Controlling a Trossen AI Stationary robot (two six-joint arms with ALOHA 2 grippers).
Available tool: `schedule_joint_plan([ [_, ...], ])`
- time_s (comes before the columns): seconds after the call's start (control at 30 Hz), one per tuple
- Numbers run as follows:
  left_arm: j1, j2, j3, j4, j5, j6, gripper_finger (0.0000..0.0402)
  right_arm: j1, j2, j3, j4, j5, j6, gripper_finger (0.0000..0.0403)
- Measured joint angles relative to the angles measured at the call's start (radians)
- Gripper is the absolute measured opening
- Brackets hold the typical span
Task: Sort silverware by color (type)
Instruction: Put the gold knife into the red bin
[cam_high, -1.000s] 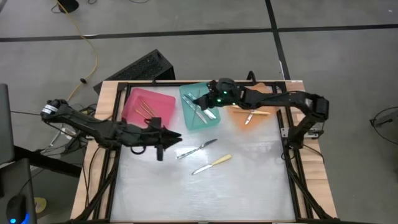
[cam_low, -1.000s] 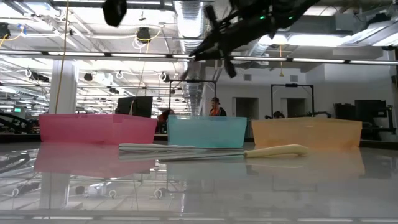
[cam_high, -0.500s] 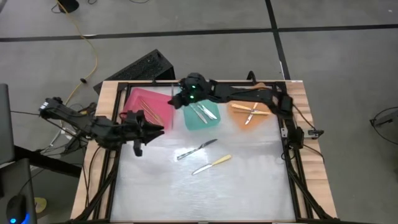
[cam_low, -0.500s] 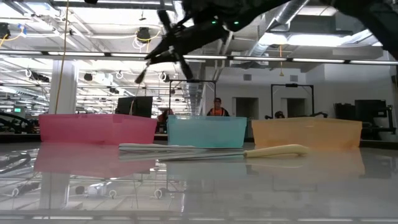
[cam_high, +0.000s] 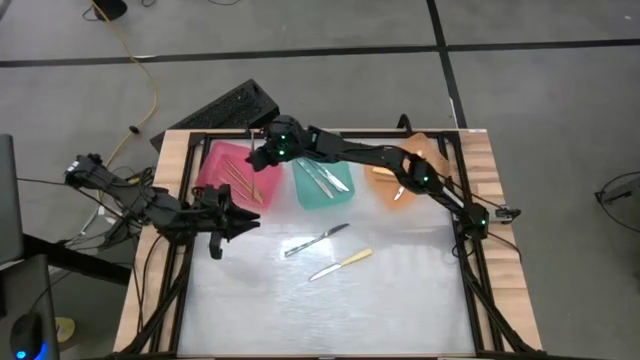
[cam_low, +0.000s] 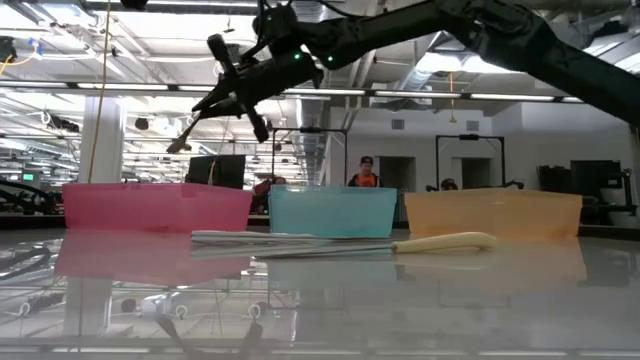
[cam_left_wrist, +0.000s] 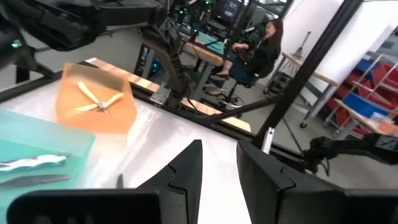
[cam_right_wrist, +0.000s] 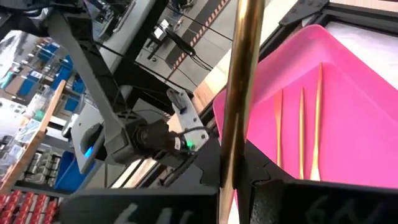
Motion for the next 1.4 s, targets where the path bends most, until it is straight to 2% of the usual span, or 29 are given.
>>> schedule_joint_plan([
  [0.2, -0.003, -0.028, 0.0, 0.003, -0.025, 0.011, 0.0084, -0.026, 0.007, -0.022, -0.004, 0.003, -0.037, 0.0021],
  [0.37, -0.002, -0.082, 0.0, 0.015, -0.193, 0.018, 0.0084, -0.06, 0.022, -0.023, -0.015, 0.001, -0.068, 0.0021],
  [0.67, -0.002, -0.188, 0.0, 0.031, -0.505, 0.165, 0.0084, -0.068, 0.041, -0.024, -0.015, 0.001, -0.113, 0.0021],
  [0.73, -0.002, -0.202, 0.0, 0.031, -0.553, 0.182, 0.0084, -0.066, 0.067, -0.02, 0.036, 0.0, -0.113, 0.0021],
  [0.97, -0.002, -0.221, 0.0, -0.006, -0.61, 0.216, 0.0084, -0.069, 0.104, -0.023, 0.05, -0.05, -0.093, 0.0021],
  [1.2, -0.002, -0.22, 0.0, -0.046, -0.636, 0.207, 0.0084, -0.071, 0.104, -0.023, 0.051, -0.045, -0.139, 0.0021],
  [1.4, -0.002, -0.219, 0.0, -0.061, -0.675, 0.213, 0.0084, -0.072, 0.104, -0.023, -0.018, -0.048, -0.181, 0.0021],
])
